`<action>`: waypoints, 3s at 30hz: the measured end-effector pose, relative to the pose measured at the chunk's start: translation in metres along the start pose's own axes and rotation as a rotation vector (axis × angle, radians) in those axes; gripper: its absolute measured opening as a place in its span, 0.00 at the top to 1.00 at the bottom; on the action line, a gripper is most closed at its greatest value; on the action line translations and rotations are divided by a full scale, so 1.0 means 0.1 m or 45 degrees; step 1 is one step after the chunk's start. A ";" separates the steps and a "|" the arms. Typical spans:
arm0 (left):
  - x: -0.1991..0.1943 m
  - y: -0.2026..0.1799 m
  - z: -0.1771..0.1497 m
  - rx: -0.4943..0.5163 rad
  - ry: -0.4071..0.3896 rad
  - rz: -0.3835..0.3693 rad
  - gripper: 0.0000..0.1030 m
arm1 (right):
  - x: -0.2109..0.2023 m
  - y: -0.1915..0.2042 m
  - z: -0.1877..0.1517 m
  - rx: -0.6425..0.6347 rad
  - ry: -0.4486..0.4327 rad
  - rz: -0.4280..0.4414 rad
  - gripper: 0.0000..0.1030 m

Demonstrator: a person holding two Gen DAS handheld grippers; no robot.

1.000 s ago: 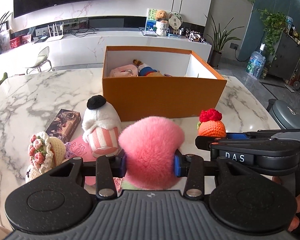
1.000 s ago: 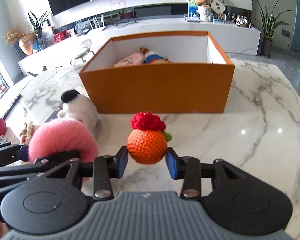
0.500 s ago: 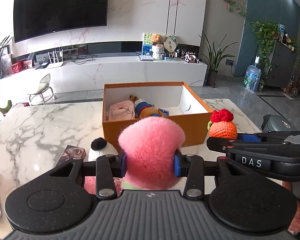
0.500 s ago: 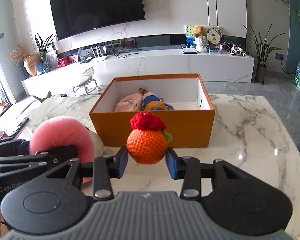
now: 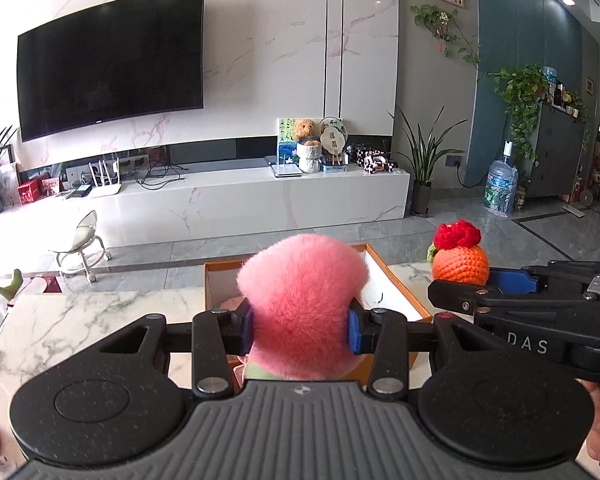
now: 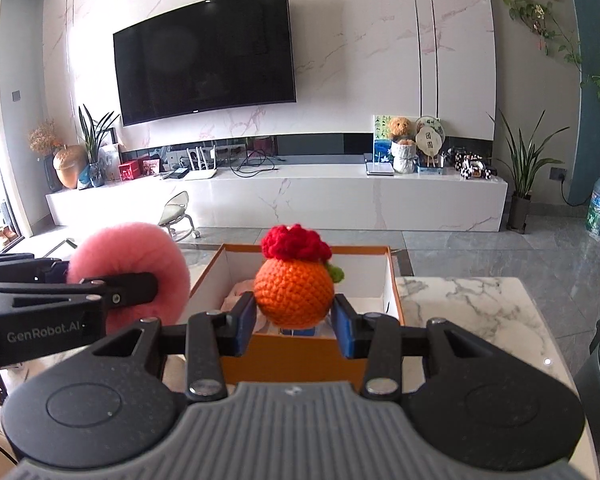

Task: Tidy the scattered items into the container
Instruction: 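Carry the orange ball and pink pompom over the orange box with both tools, then lower both balls into the box and open both tools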

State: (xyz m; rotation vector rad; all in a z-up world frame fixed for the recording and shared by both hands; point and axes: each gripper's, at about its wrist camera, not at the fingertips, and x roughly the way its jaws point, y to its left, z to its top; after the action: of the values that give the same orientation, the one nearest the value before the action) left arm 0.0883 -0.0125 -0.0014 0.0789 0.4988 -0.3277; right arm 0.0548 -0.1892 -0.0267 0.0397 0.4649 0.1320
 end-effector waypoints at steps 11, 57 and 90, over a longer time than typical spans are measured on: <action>0.60 0.09 0.26 0.028 0.032 0.019 0.53 | 0.57 -0.25 0.34 -0.068 0.002 -0.024 0.58; 2.51 0.58 -0.04 -0.007 0.428 -0.110 0.46 | 3.83 -0.75 0.11 -0.019 0.719 0.179 0.55; 2.43 0.37 -0.16 0.111 0.504 -0.138 0.97 | 2.94 -0.94 0.07 0.050 0.579 0.171 0.53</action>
State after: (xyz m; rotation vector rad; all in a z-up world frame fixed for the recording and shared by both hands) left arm 0.2941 -0.0454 -0.1329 0.2041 0.8829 -0.4428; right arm 0.3294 -0.2428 -0.1575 0.0803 0.9194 0.2660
